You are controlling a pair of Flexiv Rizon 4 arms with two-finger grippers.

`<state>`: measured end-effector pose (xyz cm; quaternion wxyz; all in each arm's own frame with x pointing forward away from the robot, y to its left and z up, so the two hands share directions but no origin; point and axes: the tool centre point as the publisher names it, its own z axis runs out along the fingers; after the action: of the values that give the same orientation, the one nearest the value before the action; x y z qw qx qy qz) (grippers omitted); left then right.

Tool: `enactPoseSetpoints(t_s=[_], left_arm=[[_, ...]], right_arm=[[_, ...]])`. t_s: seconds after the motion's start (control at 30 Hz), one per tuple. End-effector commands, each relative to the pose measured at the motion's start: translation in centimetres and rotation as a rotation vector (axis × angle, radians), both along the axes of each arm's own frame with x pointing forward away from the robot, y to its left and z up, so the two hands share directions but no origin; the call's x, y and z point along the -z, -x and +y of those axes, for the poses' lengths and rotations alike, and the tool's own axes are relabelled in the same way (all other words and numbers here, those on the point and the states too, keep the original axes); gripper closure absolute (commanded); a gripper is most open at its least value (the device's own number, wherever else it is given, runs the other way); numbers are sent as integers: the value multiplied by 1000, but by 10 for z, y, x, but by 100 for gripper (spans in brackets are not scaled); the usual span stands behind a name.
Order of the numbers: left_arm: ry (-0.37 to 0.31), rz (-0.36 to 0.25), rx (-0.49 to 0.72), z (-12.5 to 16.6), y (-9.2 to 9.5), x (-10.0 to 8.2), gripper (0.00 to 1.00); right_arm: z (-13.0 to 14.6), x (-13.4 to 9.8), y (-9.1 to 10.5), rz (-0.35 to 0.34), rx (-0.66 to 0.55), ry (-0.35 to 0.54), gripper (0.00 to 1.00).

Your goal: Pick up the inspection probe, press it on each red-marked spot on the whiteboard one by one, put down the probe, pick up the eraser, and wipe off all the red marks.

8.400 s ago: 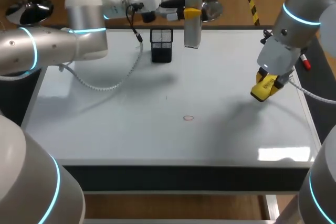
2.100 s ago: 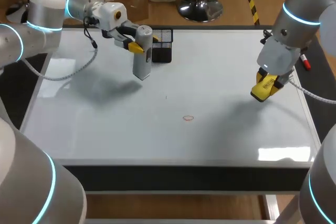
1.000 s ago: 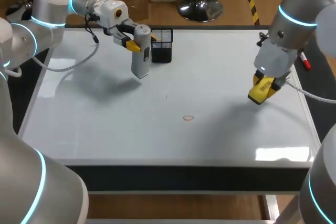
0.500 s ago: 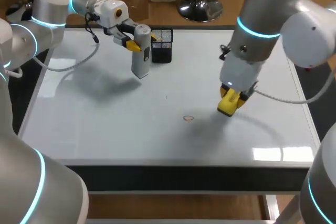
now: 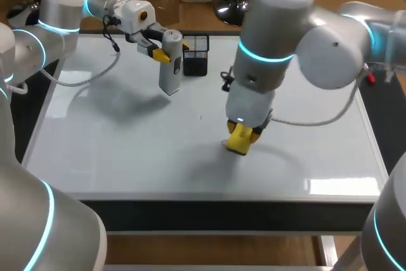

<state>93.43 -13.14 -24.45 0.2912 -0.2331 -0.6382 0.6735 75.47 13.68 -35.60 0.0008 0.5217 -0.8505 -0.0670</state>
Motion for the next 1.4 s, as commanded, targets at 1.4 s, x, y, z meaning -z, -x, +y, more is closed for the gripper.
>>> enactPoseSetpoints(t_s=[1.4], left_arm=[[9,3,81,1,-7,1,100]], right_arm=[[36,64,-20,75,-264,16,100]])
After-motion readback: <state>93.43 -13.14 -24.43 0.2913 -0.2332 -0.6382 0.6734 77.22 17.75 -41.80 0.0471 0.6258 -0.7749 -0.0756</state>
